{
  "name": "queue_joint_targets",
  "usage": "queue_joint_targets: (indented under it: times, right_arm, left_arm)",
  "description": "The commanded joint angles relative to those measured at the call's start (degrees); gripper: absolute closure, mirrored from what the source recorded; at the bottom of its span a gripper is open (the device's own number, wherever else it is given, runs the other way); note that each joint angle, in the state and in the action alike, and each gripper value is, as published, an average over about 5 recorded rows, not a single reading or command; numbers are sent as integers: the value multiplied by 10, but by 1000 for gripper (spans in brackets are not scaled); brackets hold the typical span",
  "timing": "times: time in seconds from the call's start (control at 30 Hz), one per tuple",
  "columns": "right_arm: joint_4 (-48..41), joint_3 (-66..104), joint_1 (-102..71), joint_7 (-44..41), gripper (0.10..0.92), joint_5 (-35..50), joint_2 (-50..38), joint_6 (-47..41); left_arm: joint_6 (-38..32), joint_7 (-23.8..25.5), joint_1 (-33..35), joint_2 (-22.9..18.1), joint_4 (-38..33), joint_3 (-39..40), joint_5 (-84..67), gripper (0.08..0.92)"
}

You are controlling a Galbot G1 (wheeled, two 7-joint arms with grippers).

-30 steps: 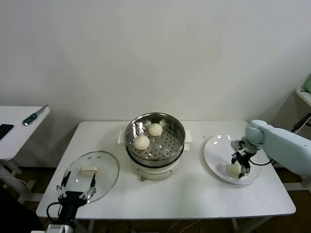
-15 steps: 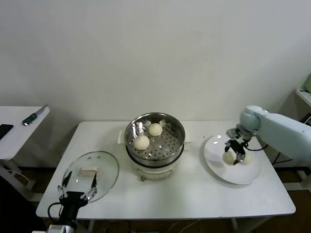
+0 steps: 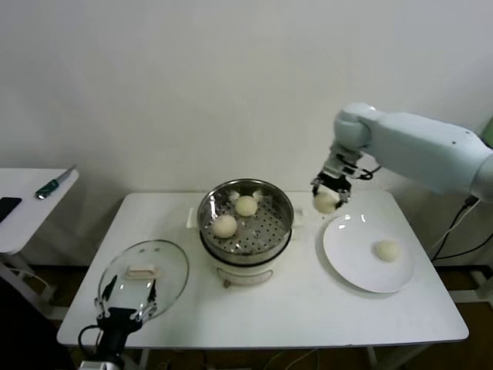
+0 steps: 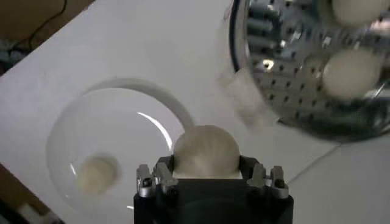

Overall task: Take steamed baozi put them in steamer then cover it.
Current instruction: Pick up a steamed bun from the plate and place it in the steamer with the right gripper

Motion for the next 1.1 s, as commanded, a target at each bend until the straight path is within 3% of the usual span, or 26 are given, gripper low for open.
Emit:
queue_joint_targets:
  times: [0.03,0.5,1.1]
  right_arm:
    - [82,-44,88,-1,338,24,118,91]
    - [22,-6,-52,9,335,-91,238,123]
    - [10,-15,-90,21,324,-102,244,127]
  left_arm:
    - [-2,1,7,1,1,-6,-8,177]
    - [-2,1,6,2,-2,-10,-15,177]
    - [-4,2,4,7,9,-14,-24,177]
